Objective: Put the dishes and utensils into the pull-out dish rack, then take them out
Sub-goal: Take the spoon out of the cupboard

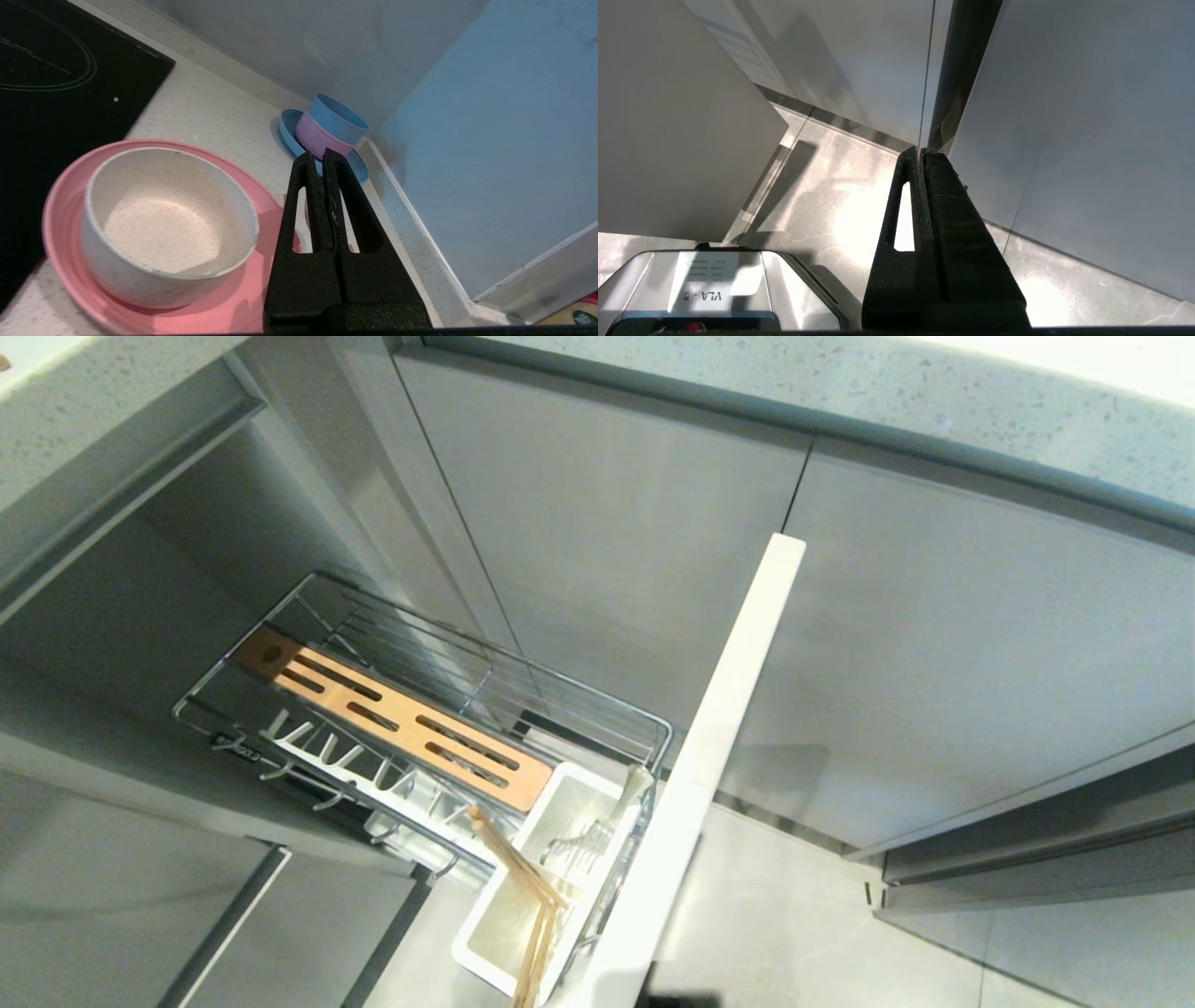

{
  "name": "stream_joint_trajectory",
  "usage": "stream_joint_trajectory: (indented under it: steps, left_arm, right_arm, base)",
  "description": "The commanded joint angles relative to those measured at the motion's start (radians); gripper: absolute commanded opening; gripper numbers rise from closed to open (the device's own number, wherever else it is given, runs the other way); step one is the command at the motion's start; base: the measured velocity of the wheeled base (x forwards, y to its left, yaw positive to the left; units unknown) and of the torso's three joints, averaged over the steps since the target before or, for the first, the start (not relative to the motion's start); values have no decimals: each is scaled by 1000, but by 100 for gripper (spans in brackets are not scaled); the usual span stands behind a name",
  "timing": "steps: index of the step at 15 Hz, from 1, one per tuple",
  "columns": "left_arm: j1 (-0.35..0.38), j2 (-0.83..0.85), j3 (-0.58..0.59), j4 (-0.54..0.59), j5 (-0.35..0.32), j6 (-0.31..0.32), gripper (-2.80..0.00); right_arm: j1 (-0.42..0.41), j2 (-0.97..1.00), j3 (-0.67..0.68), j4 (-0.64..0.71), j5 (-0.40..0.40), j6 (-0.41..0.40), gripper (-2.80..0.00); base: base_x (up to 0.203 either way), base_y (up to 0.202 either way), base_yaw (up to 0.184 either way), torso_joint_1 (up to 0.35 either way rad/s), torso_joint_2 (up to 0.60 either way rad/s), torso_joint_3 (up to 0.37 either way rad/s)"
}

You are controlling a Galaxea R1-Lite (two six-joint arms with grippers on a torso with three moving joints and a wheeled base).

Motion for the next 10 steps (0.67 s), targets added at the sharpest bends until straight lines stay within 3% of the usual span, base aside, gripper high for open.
stream_joint_trajectory:
  steps: [1,4,6,10]
  left_arm:
    - [33,-38,87,-64,0,-3,-280]
    - [116,-58,173,-173,-42,-4,-280]
    - [176,-81,243,-241,-123,-14,-280]
    - [194,-96,372,-363,-150,-19,-280]
  right_arm:
    - [1,1,2,0,0,-1,-280]
    - [1,1,2,0,0,0,-280]
    - [1,1,2,0,0,0,-280]
    - [1,1,2,0,0,0,-280]
  base:
    - [0,0,0,0,0,0]
    - [0,0,0,0,0,0]
    - [0,0,0,0,0,0]
    - [0,0,0,0,0,0]
